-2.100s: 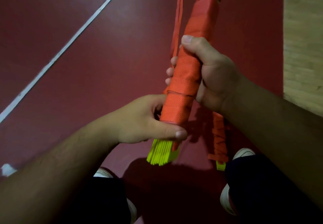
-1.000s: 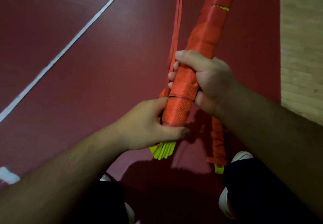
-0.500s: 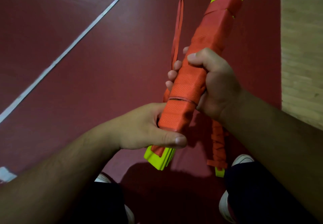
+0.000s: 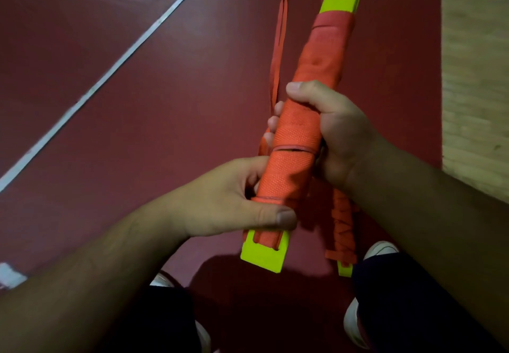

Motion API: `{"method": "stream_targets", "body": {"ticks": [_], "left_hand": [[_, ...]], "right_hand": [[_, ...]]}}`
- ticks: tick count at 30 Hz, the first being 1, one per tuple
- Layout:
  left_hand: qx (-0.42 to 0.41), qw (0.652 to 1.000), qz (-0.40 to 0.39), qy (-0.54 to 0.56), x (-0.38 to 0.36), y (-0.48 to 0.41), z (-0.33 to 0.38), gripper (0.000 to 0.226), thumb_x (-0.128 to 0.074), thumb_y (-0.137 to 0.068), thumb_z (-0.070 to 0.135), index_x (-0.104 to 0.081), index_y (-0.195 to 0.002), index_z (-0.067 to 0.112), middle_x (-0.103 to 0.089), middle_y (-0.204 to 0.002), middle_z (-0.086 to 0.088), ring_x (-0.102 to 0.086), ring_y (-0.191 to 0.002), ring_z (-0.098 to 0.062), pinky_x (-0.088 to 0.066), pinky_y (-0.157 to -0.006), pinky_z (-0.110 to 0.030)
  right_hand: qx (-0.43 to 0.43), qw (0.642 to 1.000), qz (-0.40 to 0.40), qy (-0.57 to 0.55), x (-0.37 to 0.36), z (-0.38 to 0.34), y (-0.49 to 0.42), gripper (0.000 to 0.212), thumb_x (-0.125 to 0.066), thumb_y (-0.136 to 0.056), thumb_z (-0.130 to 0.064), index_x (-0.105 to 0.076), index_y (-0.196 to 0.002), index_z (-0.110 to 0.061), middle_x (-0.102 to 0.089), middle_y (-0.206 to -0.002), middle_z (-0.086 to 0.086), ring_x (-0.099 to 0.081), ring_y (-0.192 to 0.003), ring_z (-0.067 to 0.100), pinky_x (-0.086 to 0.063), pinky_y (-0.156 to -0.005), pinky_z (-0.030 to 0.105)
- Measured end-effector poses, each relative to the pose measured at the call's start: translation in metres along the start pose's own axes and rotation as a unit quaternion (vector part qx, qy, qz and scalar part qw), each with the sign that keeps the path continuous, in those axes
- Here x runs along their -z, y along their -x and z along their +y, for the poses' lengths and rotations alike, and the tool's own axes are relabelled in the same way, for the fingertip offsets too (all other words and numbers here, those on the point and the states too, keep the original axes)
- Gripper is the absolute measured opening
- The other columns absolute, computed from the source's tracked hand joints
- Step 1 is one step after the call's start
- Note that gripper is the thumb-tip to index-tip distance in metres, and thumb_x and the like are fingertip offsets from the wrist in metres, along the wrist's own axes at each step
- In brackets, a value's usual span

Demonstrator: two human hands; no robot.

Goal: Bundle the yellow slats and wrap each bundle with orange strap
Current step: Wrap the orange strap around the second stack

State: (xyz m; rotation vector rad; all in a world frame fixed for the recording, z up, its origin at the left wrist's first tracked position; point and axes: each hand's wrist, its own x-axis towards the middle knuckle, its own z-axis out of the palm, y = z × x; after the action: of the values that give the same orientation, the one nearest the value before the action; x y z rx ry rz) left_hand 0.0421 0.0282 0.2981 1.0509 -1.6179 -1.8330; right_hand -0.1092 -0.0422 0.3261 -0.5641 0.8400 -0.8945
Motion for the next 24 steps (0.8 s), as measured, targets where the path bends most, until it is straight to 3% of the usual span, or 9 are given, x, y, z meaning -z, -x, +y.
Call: {"method": "stream_targets", "body": {"ticks": [3, 7, 10, 12, 14, 16, 18, 21, 24], "left_hand": [[0.004, 0.998, -0.029, 0.049, 0.001, 0.001, 0.0, 0.076, -0.082, -0.076, 0.042, -0.045, -0.106, -0.017, -0.051, -0.079, -0.028, -0.056, -0.075, -0.032, -0.055, -0.067, -0.056], [0.003, 0.992, -0.039, 0.121, 0.0, 0.002, 0.002, 0.09, -0.081, -0.073, 0.049, -0.046, -0.122, -0.018, -0.069, -0.092, -0.011, -0.071, -0.085, -0.025, -0.057, -0.073, -0.03], [0.033, 0.994, 0.014, 0.102, 0.001, 0.001, 0.001, 0.076, -0.08, -0.073, 0.033, -0.047, -0.122, -0.015, -0.061, -0.086, -0.011, -0.062, -0.077, -0.026, -0.053, -0.073, -0.038], [0.033, 0.996, 0.045, 0.066, 0.007, 0.002, 0.004, 0.064, -0.069, -0.077, 0.033, -0.049, -0.117, -0.013, -0.056, -0.085, -0.012, -0.054, -0.075, -0.026, -0.046, -0.073, -0.042], [0.035, 0.996, 0.064, 0.054, 0.015, 0.007, 0.01, 0.056, -0.066, -0.077, 0.037, -0.055, -0.107, -0.009, -0.055, -0.082, -0.014, -0.052, -0.073, -0.027, -0.044, -0.07, -0.038], [0.047, 0.994, 0.077, 0.055, 0.023, 0.014, 0.015, 0.053, -0.066, -0.076, 0.041, -0.058, -0.099, -0.006, -0.055, -0.078, -0.016, -0.051, -0.068, -0.027, -0.043, -0.066, -0.034], [0.072, 0.993, 0.082, 0.035, 0.03, 0.019, 0.015, 0.056, -0.067, -0.073, 0.044, -0.059, -0.095, -0.007, -0.056, -0.075, -0.016, -0.052, -0.068, -0.028, -0.044, -0.064, -0.036], [0.108, 0.993, 0.057, -0.007, 0.041, 0.028, 0.016, 0.062, -0.068, -0.072, 0.048, -0.059, -0.092, -0.01, -0.058, -0.075, -0.019, -0.053, -0.069, -0.033, -0.044, -0.065, -0.042], [0.139, 0.989, 0.029, -0.032, 0.046, 0.034, 0.017, 0.07, -0.068, -0.07, 0.048, -0.061, -0.108, -0.011, -0.063, -0.076, -0.013, -0.06, -0.065, -0.026, -0.054, -0.064, -0.034]], "right_hand": [[0.0, 0.999, -0.02, -0.047, -0.001, 0.0, 0.003, 0.013, -0.057, -0.095, -0.019, -0.059, -0.087, -0.008, -0.062, -0.07, 0.006, -0.065, -0.06, 0.018, -0.06, -0.062, 0.034], [0.012, 0.997, -0.029, -0.071, -0.004, -0.002, 0.006, 0.015, -0.052, -0.097, -0.024, -0.056, -0.087, -0.012, -0.065, -0.071, 0.004, -0.069, -0.069, 0.019, -0.061, -0.072, 0.036], [0.006, 1.0, -0.015, -0.007, -0.003, -0.003, 0.0, 0.021, -0.058, -0.09, -0.034, -0.056, -0.092, -0.013, -0.069, -0.078, 0.005, -0.071, -0.078, 0.024, -0.058, -0.076, 0.039], [-0.008, 0.998, 0.024, 0.062, 0.0, -0.003, -0.006, 0.045, -0.065, -0.076, -0.05, -0.058, -0.1, -0.012, -0.071, -0.09, 0.013, -0.07, -0.085, 0.031, -0.058, -0.077, 0.045], [0.009, 0.985, 0.092, 0.149, 0.007, -0.003, -0.014, 0.047, -0.061, -0.082, -0.058, -0.064, -0.099, -0.014, -0.069, -0.098, 0.015, -0.069, -0.09, 0.034, -0.056, -0.083, 0.055], [0.091, 0.928, 0.182, 0.313, 0.023, -0.002, -0.025, 0.037, -0.059, -0.088, -0.046, -0.063, -0.112, -0.019, -0.066, -0.107, 0.013, -0.067, -0.096, 0.032, -0.052, -0.092, 0.057], [0.188, 0.8, 0.211, 0.528, 0.038, -0.005, -0.029, 0.067, -0.062, -0.079, -0.024, -0.043, -0.143, -0.024, -0.055, -0.128, 0.011, -0.055, -0.115, 0.03, -0.043, -0.105, 0.043], [0.286, 0.616, 0.091, 0.728, 0.047, -0.003, -0.024, 0.1, -0.073, -0.066, -0.018, -0.026, -0.153, -0.035, -0.032, -0.148, 0.014, -0.034, -0.134, 0.036, -0.028, -0.116, 0.041], [0.273, 0.548, 0.01, 0.791, 0.043, 0.006, -0.018, 0.102, -0.079, -0.056, -0.021, -0.038, -0.147, -0.039, -0.024, -0.157, 0.014, -0.02, -0.145, 0.039, -0.019, -0.118, 0.053]]}}
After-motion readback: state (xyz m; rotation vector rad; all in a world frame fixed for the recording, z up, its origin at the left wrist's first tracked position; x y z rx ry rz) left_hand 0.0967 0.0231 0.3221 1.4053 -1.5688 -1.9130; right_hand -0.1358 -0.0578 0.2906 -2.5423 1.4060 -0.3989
